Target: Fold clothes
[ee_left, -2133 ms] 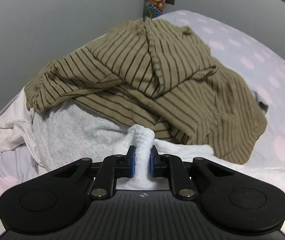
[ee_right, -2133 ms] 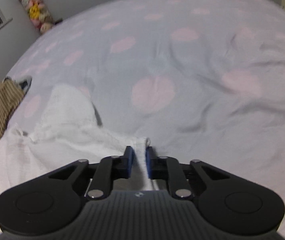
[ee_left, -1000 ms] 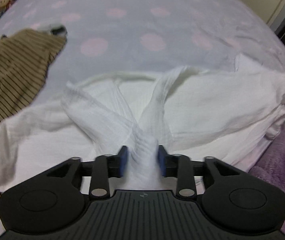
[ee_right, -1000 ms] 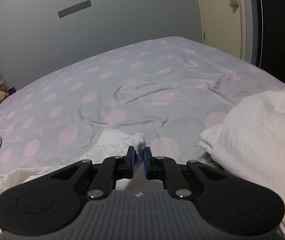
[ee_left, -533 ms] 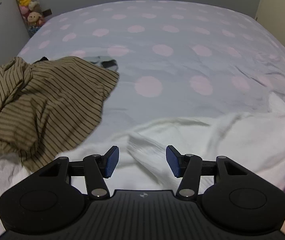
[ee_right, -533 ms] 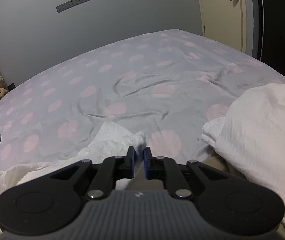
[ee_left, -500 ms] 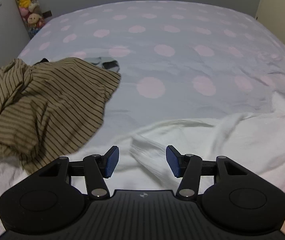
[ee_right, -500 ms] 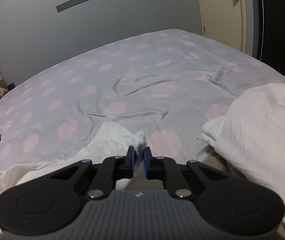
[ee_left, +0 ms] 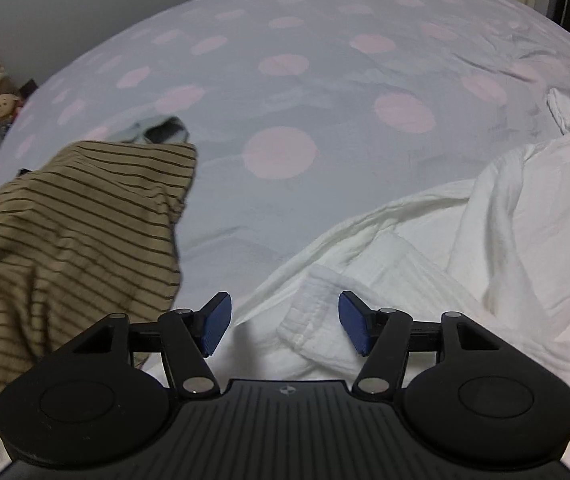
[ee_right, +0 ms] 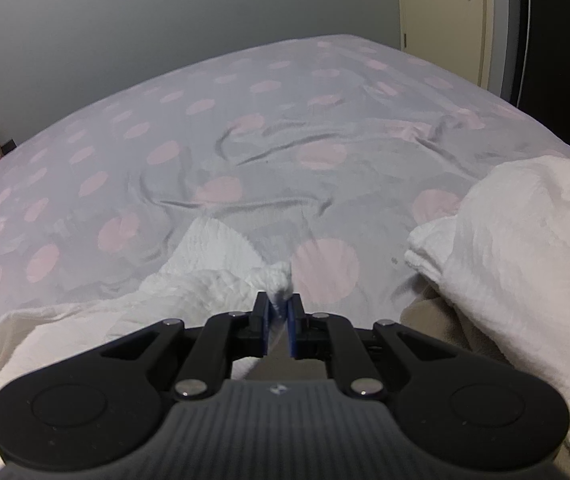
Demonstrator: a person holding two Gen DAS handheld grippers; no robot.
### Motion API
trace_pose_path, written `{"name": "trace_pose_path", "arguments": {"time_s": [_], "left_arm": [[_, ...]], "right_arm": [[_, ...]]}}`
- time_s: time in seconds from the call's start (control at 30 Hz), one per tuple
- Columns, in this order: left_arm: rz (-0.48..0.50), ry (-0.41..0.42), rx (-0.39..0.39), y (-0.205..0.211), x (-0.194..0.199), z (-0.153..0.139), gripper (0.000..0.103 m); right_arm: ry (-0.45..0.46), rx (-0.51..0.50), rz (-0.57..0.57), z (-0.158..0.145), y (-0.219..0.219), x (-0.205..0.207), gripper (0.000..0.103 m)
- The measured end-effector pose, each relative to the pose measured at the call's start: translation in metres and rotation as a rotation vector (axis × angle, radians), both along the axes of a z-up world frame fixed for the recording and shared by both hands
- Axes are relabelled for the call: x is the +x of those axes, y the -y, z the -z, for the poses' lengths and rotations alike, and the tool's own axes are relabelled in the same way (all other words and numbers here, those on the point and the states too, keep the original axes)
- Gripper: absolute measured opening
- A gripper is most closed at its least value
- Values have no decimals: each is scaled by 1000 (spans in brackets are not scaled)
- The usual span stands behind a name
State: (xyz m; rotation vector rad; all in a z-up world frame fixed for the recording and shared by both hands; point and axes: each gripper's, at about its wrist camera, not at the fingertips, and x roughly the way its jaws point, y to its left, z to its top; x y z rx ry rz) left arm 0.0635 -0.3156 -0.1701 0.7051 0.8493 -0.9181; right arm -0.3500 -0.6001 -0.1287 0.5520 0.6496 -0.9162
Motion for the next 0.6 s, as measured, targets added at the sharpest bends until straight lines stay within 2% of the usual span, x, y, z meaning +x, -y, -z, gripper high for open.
{"name": "trace_pose_path", "arguments": {"time_s": [0.17,0.23,0.3,0.47,0.6], "left_arm": [[58,-74,-19,14,6,19,57],[91,-100,-16,20,5,24,53],[117,-104,-12,23,1,27,38],[123,-56,-30,17,-10,16,12],[46,-52,-88,2,-7,-10,5]], "right_arm": [[-37,18,-3,6,5,9,10],[-48,24,-4,8,5,11,10],[-58,30,-5,10,6,14,10],[-67,38,-4,12,7,16,11],[-60,36,2,11,7,15,11]]}}
